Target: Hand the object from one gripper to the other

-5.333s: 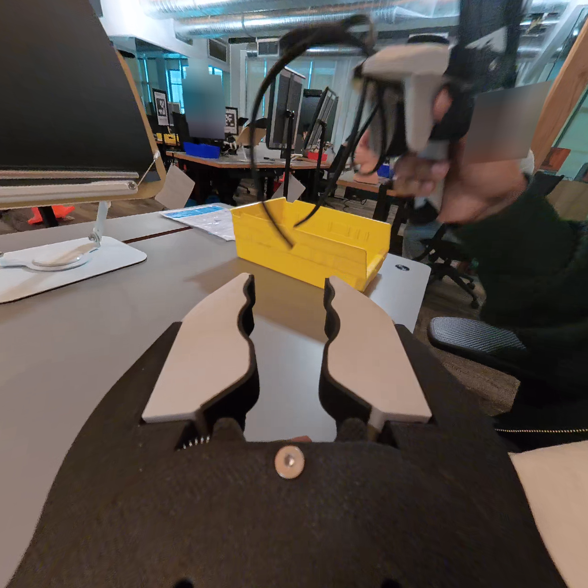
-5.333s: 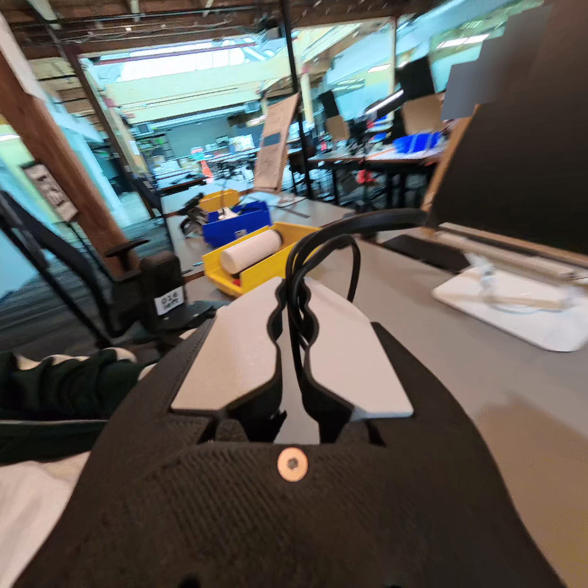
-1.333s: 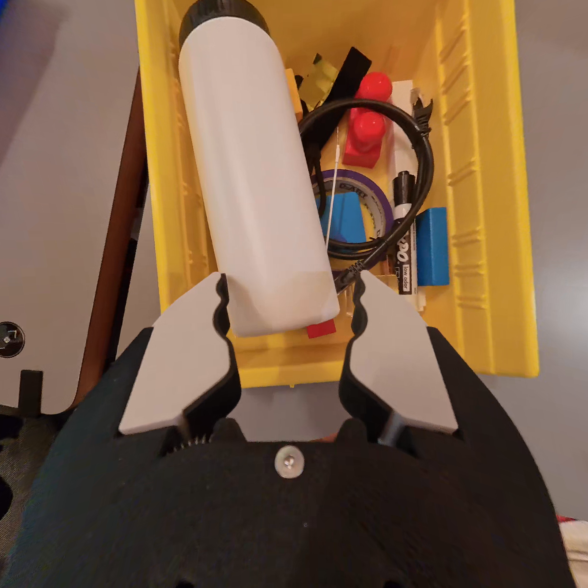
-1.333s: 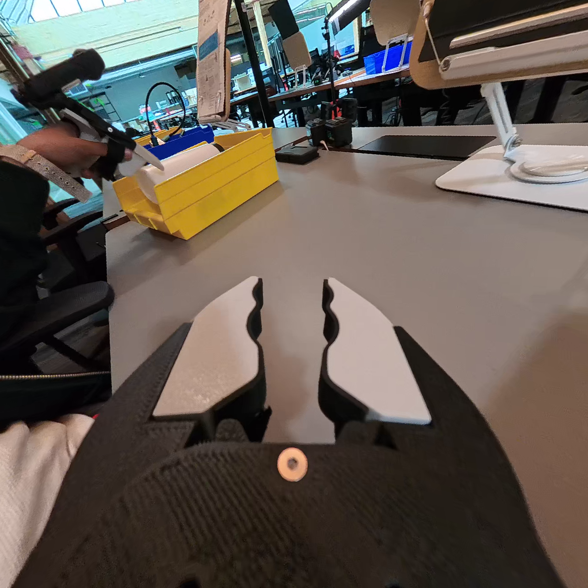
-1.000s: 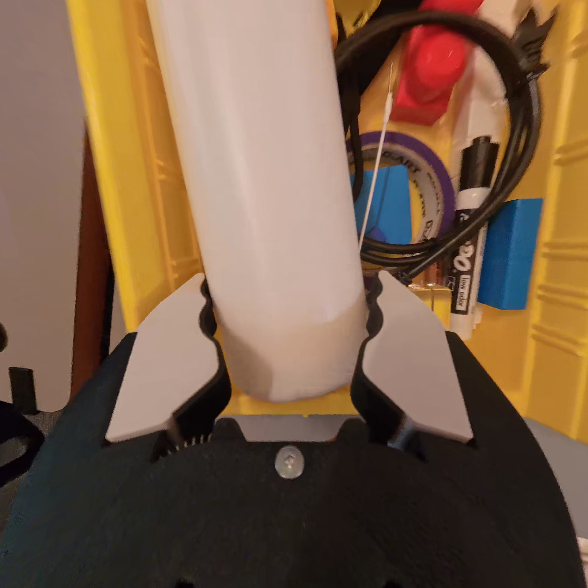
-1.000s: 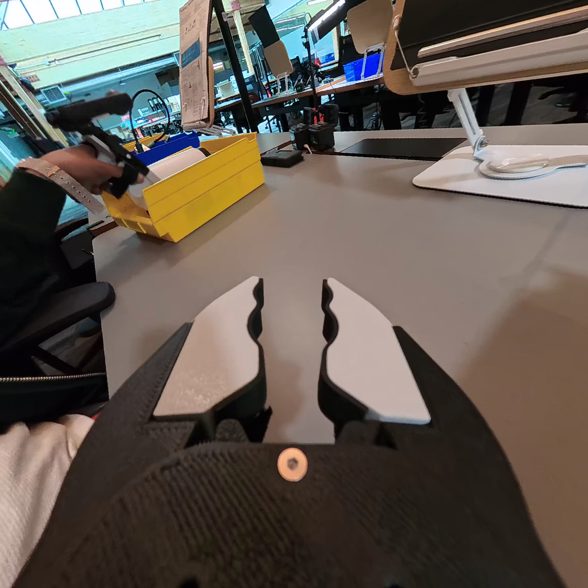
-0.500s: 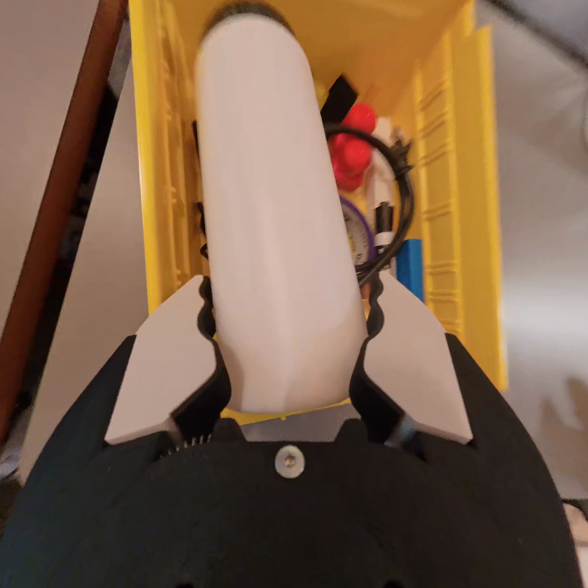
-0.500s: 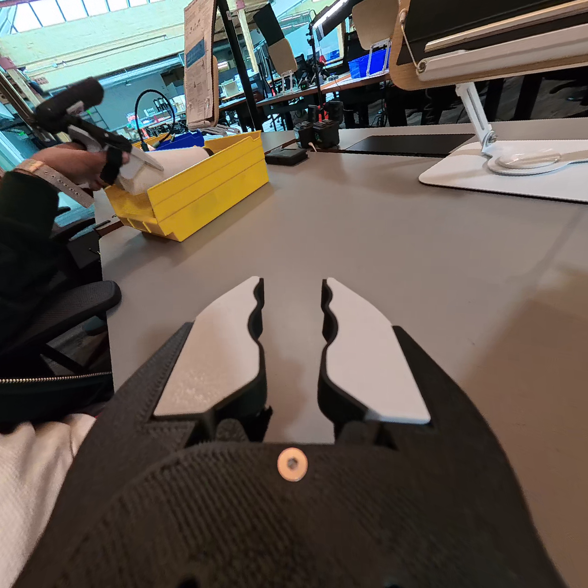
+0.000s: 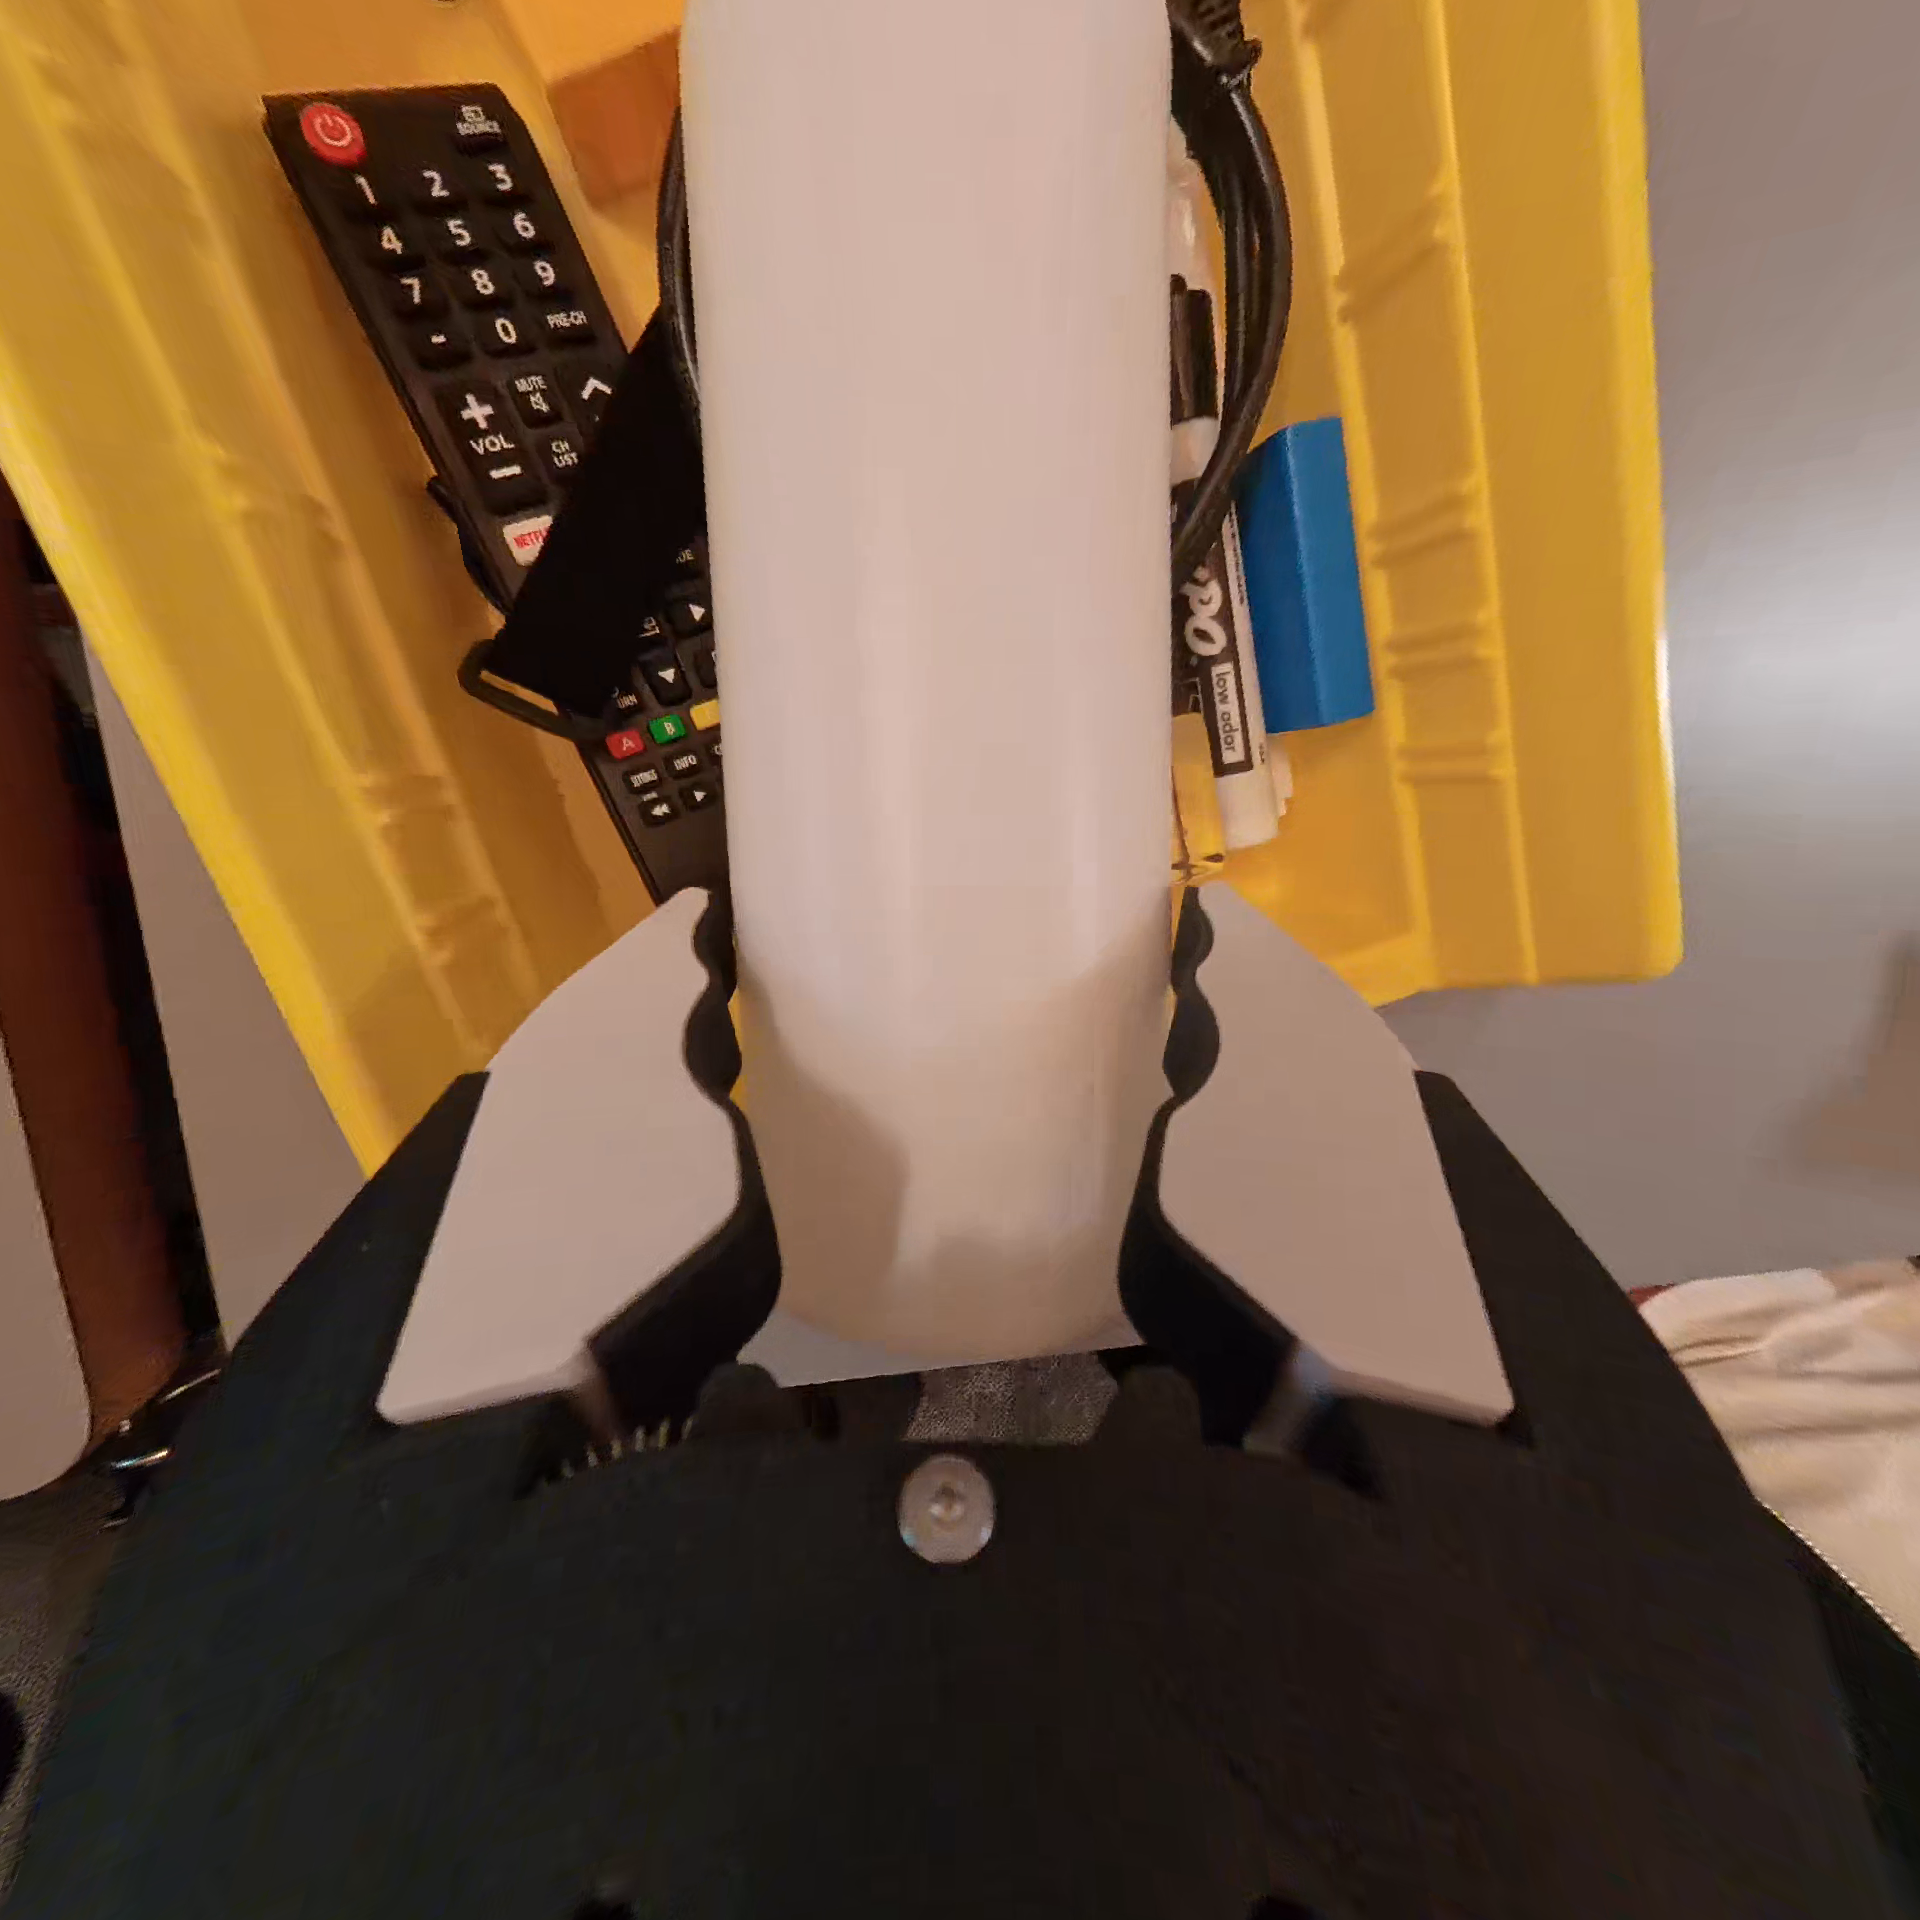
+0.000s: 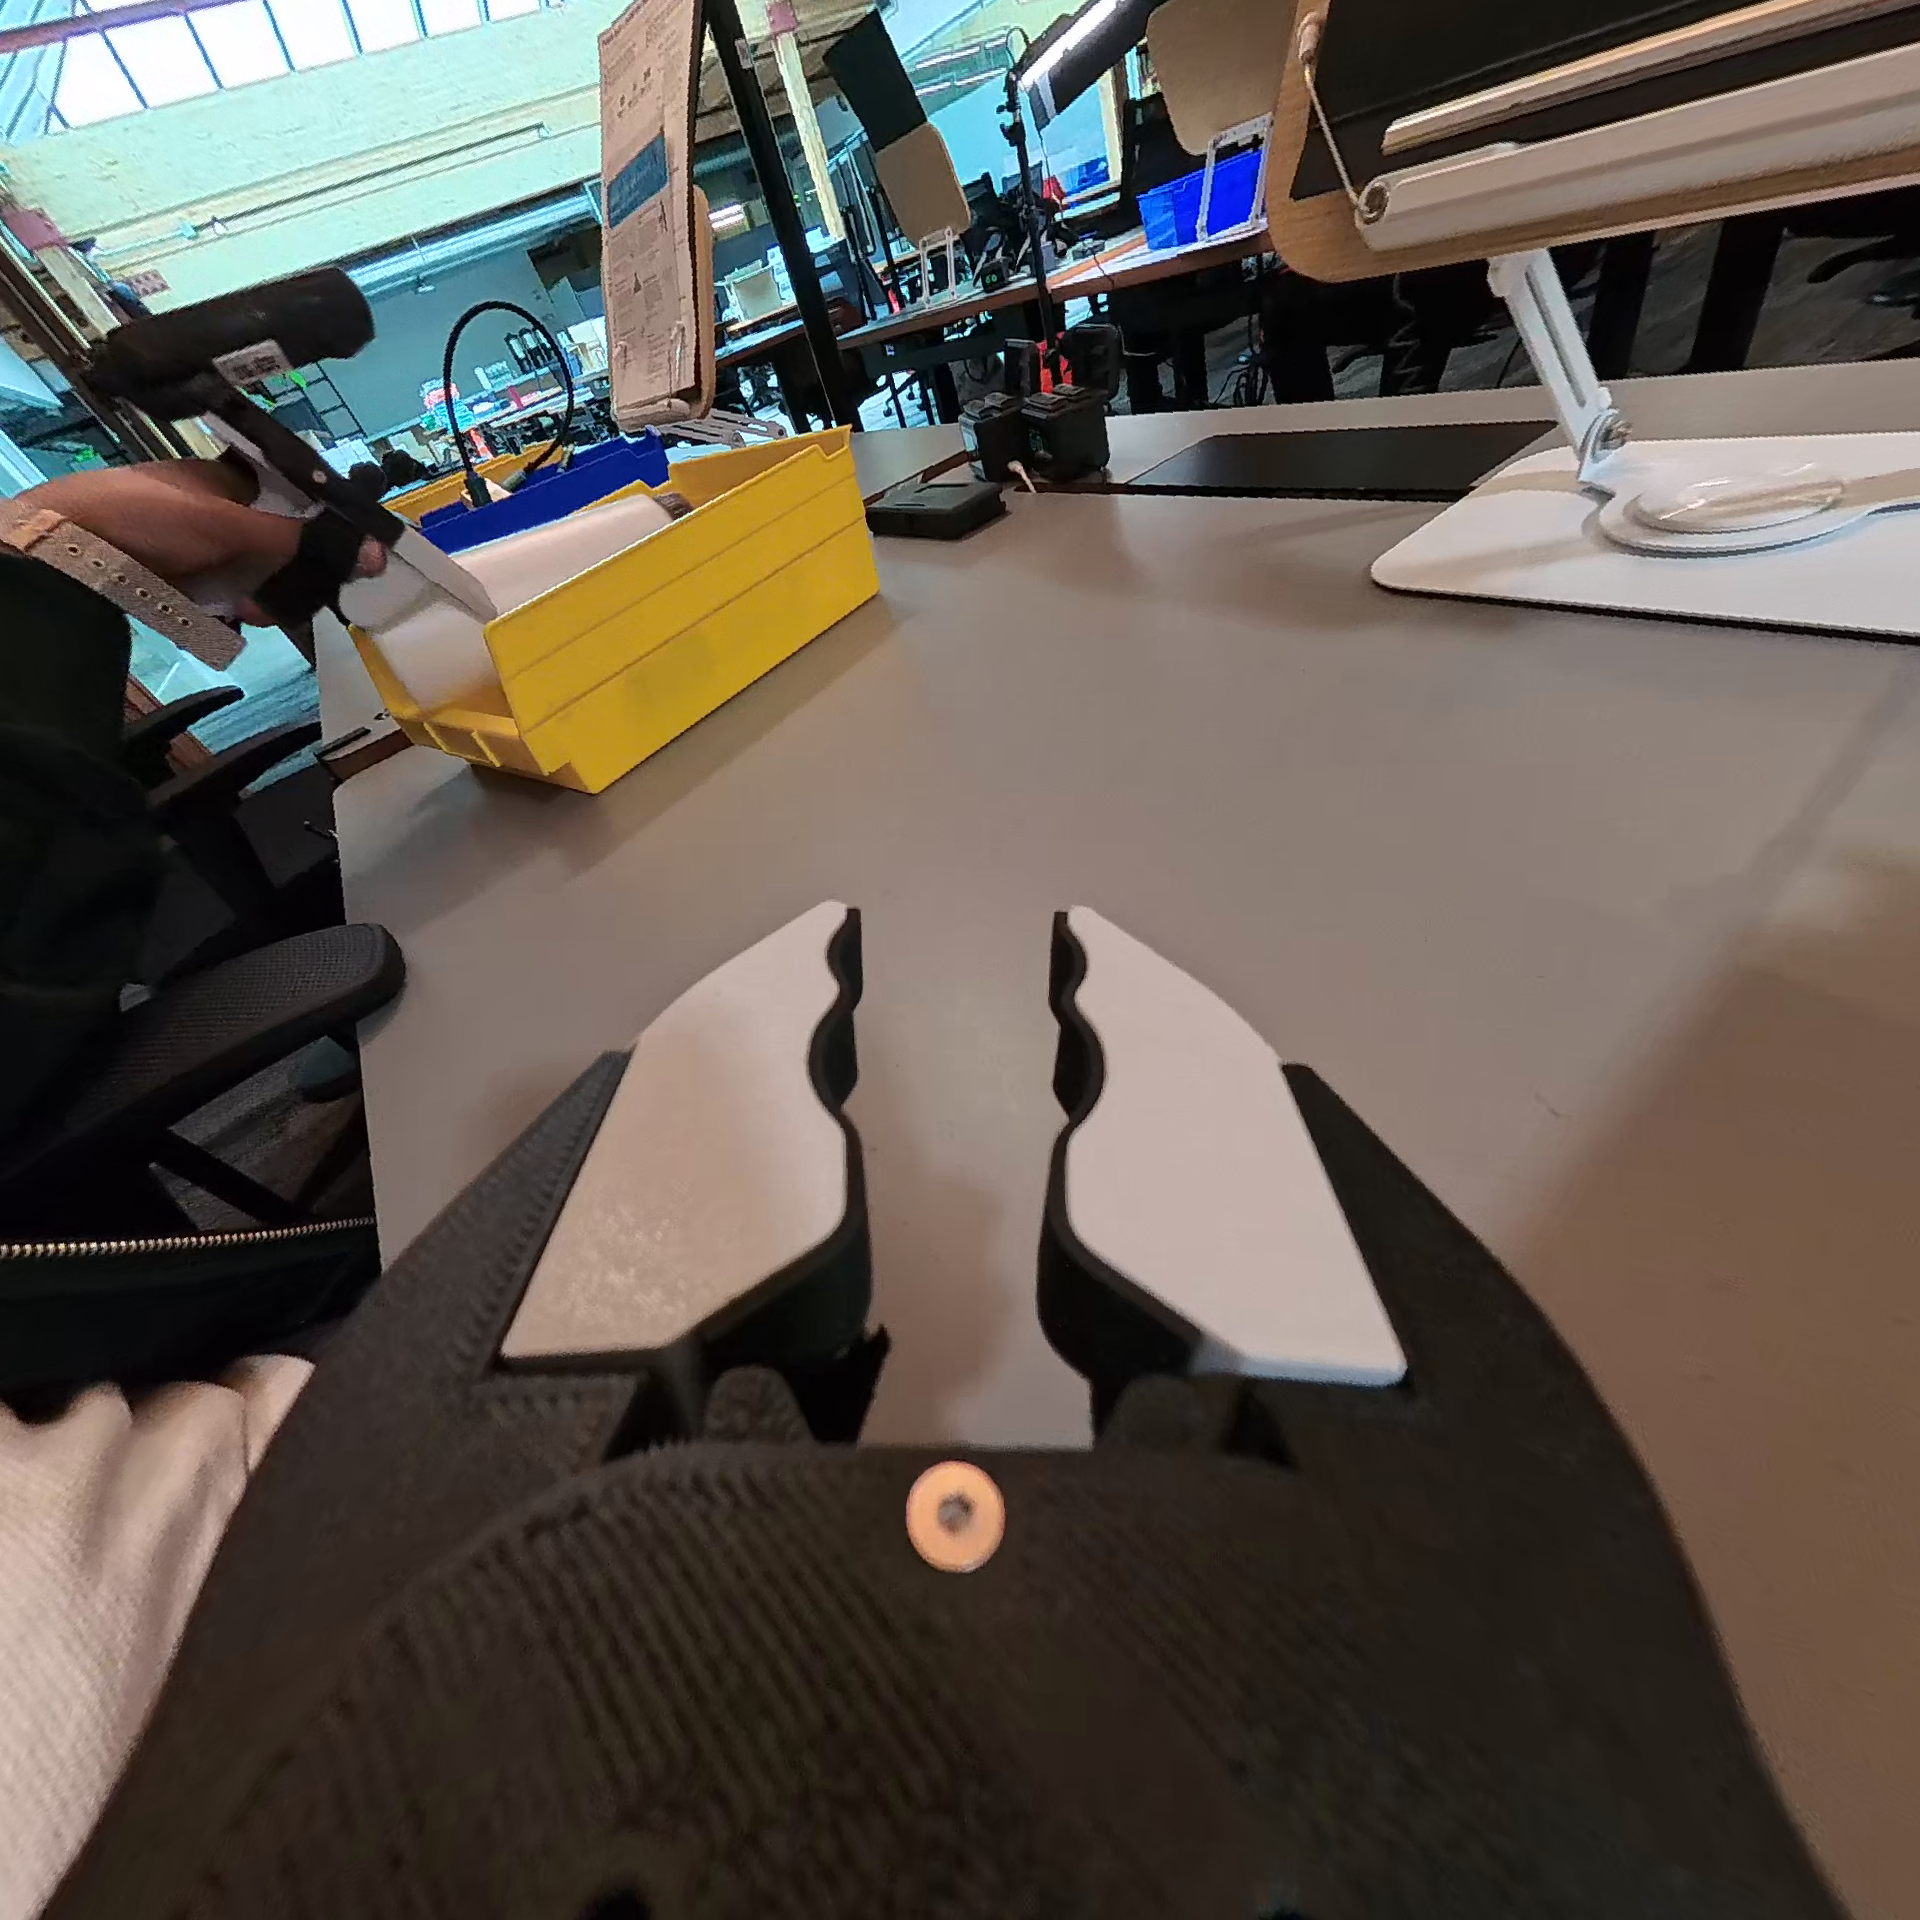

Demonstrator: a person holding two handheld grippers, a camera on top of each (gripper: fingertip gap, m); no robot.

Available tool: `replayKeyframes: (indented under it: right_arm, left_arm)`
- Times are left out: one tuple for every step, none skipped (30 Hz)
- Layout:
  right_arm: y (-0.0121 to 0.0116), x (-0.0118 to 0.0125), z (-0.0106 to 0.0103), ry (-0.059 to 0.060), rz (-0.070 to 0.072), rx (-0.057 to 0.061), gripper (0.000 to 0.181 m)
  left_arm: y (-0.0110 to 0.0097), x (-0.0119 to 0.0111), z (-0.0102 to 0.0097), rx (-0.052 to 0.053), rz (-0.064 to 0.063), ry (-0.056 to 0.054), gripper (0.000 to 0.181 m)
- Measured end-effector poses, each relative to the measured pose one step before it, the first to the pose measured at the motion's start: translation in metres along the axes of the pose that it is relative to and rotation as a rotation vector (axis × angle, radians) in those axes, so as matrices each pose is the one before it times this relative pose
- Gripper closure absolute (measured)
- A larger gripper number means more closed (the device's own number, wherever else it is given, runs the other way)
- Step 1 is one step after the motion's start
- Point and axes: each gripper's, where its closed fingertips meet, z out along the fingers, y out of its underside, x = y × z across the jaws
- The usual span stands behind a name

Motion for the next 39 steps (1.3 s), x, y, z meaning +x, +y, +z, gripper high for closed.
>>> replayKeyframes:
  right_arm:
    - [0.00015, 0.00011, 0.00000, -0.0007, 0.0018, -0.0003, 0.146]
    - [-0.00014, -0.00015, -0.00012, -0.0005, 0.0008, 0.0005, 0.146]
    - [-0.00011, -0.00005, -0.00014, -0.0002, 0.0000, 0.0002, 0.146]
    - [0.00004, -0.00001, -0.00002, -0.0002, -0.0002, -0.0003, 0.146]
    - [0.00030, 0.00002, 0.00015, -0.0004, 0.0006, -0.0013, 0.146]
    - [0.00052, 0.00007, 0.00039, -0.0009, 0.0016, -0.0022, 0.146]
    - [0.00060, 0.00000, 0.00040, -0.0014, 0.0026, -0.0030, 0.146]
    - [0.00062, -0.00014, 0.00054, -0.0016, 0.0025, -0.0030, 0.146]
    - [0.00033, -0.00020, 0.00027, -0.0014, 0.0007, -0.0024, 0.146]
    - [0.00008, -0.00032, 0.00014, -0.0006, -0.0019, -0.0008, 0.146]
    - [0.00018, -0.00028, -0.00002, -0.0002, -0.0020, -0.0004, 0.146]
    - [0.00004, -0.00022, 0.00007, -0.0006, -0.0004, -0.0009, 0.146]
    - [0.00005, -0.00022, 0.00005, -0.0008, 0.0005, -0.0003, 0.146]
    - [0.00006, 0.00003, 0.00001, -0.0006, 0.0008, 0.0000, 0.146]
    - [-0.00007, -0.00001, 0.00001, -0.0006, 0.0008, 0.0002, 0.146]
    - [0.00001, 0.00001, -0.00009, -0.0007, 0.0010, 0.0005, 0.146]
    - [-0.00007, -0.00011, -0.00004, -0.0007, 0.0013, 0.0004, 0.146]
    - [-0.00008, 0.00000, 0.00002, -0.0005, 0.0011, 0.0003, 0.146]
    - [0.00005, 0.00000, -0.00004, -0.0003, 0.0008, 0.0003, 0.146]
    - [0.00001, -0.00004, -0.00001, -0.0002, 0.0002, -0.0001, 0.146]
    - [0.00006, -0.00005, 0.00017, 0.0000, -0.0002, -0.0006, 0.146]
    - [0.00009, -0.00003, 0.00015, 0.0001, -0.0004, -0.0008, 0.146]
    - [0.00018, -0.00001, 0.00022, -0.0002, 0.0001, -0.0010, 0.146]
    - [0.00004, -0.00001, 0.00010, -0.0001, -0.0001, -0.0005, 0.146]
    - [0.00003, 0.00000, 0.00006, 0.0003, -0.0005, -0.0002, 0.146]
    - [-0.00001, -0.00003, -0.00004, 0.0002, -0.0001, 0.0003, 0.146]
    - [-0.00008, 0.00010, -0.00003, 0.0004, 0.0003, 0.0005, 0.146]
    - [0.00003, 0.00010, 0.00007, -0.0002, 0.0014, -0.0001, 0.146]
    - [-0.00001, 0.00020, 0.00012, -0.0005, 0.0022, -0.0003, 0.146]
    - [0.00002, 0.00023, 0.00017, -0.0003, 0.0027, 0.0001, 0.146]
    - [-0.00007, 0.00023, 0.00001, -0.0005, 0.0033, 0.0009, 0.146]
    - [-0.00030, 0.00025, -0.00014, -0.0007, 0.0034, 0.0021, 0.146]
    - [-0.00028, 0.00032, -0.00021, -0.0003, 0.0034, 0.0028, 0.146]
    - [-0.00043, 0.00014, -0.00024, -0.0007, 0.0040, 0.0035, 0.146]
    - [-0.00044, 0.00022, -0.00033, -0.0009, 0.0048, 0.0040, 0.146]
    - [-0.00073, 0.00007, -0.00036, -0.0012, 0.0045, 0.0051, 0.146]
    - [-0.00062, 0.00011, -0.00022, -0.0010, 0.0034, 0.0041, 0.146]
    - [-0.00034, 0.00001, -0.00030, -0.0003, 0.0009, 0.0020, 0.146]
    - [-0.00055, -0.00013, -0.00030, 0.0000, -0.0031, 0.0015, 0.146]
  left_arm:
    - [-0.00058, -0.00028, 0.00075, -0.0039, 0.0042, -0.0115, 0.097]
    - [0.00031, -0.00055, 0.00050, -0.0065, 0.0044, -0.0117, 0.096]
    - [0.00191, -0.00136, 0.00055, -0.0158, 0.0087, -0.0187, 0.095]
    - [0.00343, -0.00242, 0.00066, -0.0255, 0.0117, -0.0285, 0.091]
    - [0.00394, -0.00348, 0.00054, -0.0292, 0.0095, -0.0369, 0.086]
    - [0.00327, -0.00376, 0.00052, -0.0294, 0.0058, -0.0419, 0.081]
    - [0.00173, -0.00229, 0.00045, -0.0238, 0.0063, -0.0351, 0.076]
    - [-0.00073, -0.00100, 0.00061, -0.0118, 0.0066, -0.0283, 0.073]
    - [-0.00215, -0.00023, 0.00087, -0.0057, 0.0072, -0.0247, 0.071]
    - [-0.00229, 0.00010, 0.00138, -0.0075, 0.0113, -0.0243, 0.070]
    - [-0.00117, -0.00007, 0.00199, -0.0163, 0.0134, -0.0277, 0.069]
    - [-0.00007, -0.00125, 0.00255, -0.0244, 0.0121, -0.0343, 0.068]
    - [0.00060, -0.00227, 0.00304, -0.0280, 0.0078, -0.0392, 0.067]
    - [0.00010, -0.00216, 0.00355, -0.0246, 0.0013, -0.0344, 0.068]
    - [-0.00056, -0.00062, 0.00375, -0.0175, -0.0030, -0.0216, 0.070]
    - [-0.00070, -0.00110, 0.00402, -0.0138, 0.0001, -0.0205, 0.072]
    - [-0.00070, -0.00264, 0.00272, -0.0077, 0.0009, -0.0249, 0.076]
    - [-0.00269, -0.00133, 0.00101, 0.0142, -0.0036, -0.0084, 0.077]
    - [-0.00171, 0.00177, -0.00004, 0.0156, -0.0077, 0.0188, 0.077]
    - [0.00041, 0.00430, -0.00113, 0.0047, -0.0150, 0.0423, 0.077]
    - [0.00193, 0.00358, -0.00099, -0.0031, -0.0104, 0.0392, 0.075]
    - [0.00007, 0.00297, -0.00072, 0.0128, -0.0097, 0.0372, 0.075]
    - [-0.00174, 0.00071, -0.00104, 0.0244, -0.0100, 0.0257, 0.075]
    - [-0.00204, -0.00132, -0.00213, 0.0276, -0.0134, 0.0158, 0.076]
    - [-0.00035, -0.00326, -0.00310, 0.0167, -0.0200, 0.0059, 0.076]
    - [-0.00217, -0.00281, -0.00476, 0.0341, -0.0182, 0.0142, 0.076]
    - [-0.00427, -0.00175, -0.00674, 0.0511, -0.0170, 0.0236, 0.077]
    - [-0.00488, -0.00041, -0.00839, 0.0520, -0.0174, 0.0287, 0.077]
    - [-0.00594, -0.00020, -0.01015, 0.0567, -0.0089, 0.0193, 0.077]
    - [-0.00747, 0.00011, -0.01191, 0.0616, 0.0011, 0.0056, 0.078]
    - [-0.01003, 0.00284, -0.01291, 0.0731, 0.0068, 0.0123, 0.078]
    - [-0.01376, 0.00769, -0.01292, 0.0890, 0.0093, 0.0361, 0.078]
    - [-0.01728, 0.01267, -0.01233, 0.1064, 0.0155, 0.0586, 0.078]
    - [-0.02020, 0.01747, -0.01071, 0.1194, 0.0206, 0.0796, 0.078]
    - [-0.02164, 0.02069, -0.00817, 0.1255, 0.0178, 0.0935, 0.078]
    - [-0.02225, 0.02206, -0.00490, 0.1279, 0.0212, 0.0941, 0.078]
    - [-0.02198, 0.02165, -0.00152, 0.1329, 0.0272, 0.0840, 0.079]
    - [-0.01988, 0.02138, 0.00177, 0.1322, 0.0230, 0.0820, 0.079]
    - [-0.01675, 0.02131, 0.00476, 0.1262, 0.0038, 0.0888, 0.079]
